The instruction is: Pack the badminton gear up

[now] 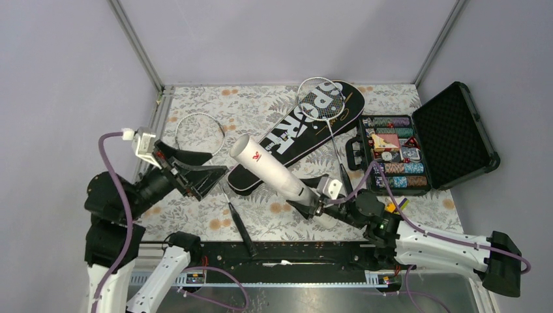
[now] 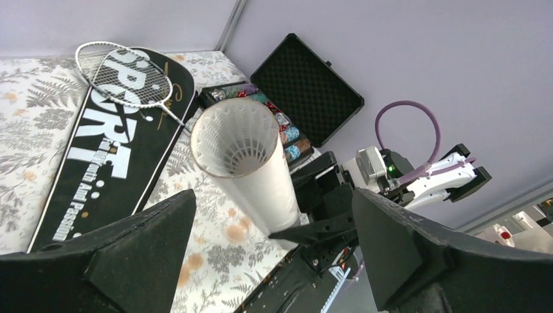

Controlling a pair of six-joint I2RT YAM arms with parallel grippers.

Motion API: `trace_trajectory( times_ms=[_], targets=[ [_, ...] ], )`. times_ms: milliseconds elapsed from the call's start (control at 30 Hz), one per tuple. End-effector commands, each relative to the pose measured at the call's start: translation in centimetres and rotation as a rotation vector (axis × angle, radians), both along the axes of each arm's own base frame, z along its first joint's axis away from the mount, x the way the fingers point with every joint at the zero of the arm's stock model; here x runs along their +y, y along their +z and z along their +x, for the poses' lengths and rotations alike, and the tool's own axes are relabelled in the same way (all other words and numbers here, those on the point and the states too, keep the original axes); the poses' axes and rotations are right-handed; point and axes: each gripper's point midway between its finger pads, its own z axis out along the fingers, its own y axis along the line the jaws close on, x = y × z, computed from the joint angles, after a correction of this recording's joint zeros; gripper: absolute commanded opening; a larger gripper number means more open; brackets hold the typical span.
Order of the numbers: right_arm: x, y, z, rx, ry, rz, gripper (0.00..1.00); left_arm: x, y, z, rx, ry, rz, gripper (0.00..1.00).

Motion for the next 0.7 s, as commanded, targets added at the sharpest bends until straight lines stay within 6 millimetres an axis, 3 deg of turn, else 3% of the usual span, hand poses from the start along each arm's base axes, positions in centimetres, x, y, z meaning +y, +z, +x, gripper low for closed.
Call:
trace_trajectory(
  times_ms=[0, 233, 467, 667],
  targets=[
    [1.3, 7.2, 0.5, 0.051, -0.001, 0.245, 0.39, -1.8, 0.1, 3.0, -0.023, -0.063, -0.077, 0.96],
    [3.7, 9.4, 2.3, 0.243, -0.036, 0.419, 0.39, -3.1, -3.2, 7.1, 0.021, -0.081, -0.085, 0.93],
    [4.5, 11.7, 2.9, 0.224, -0.017, 0.558, 0.41, -4.2, -2.2, 8.8, -0.082, -0.102, -0.209, 0.94],
    [5.2, 11.5, 3.0, 0.2, -0.01, 0.524, 0.43, -6.3, -2.0, 8.5, -0.108, -0.223, -0.264, 0.94]
  ],
)
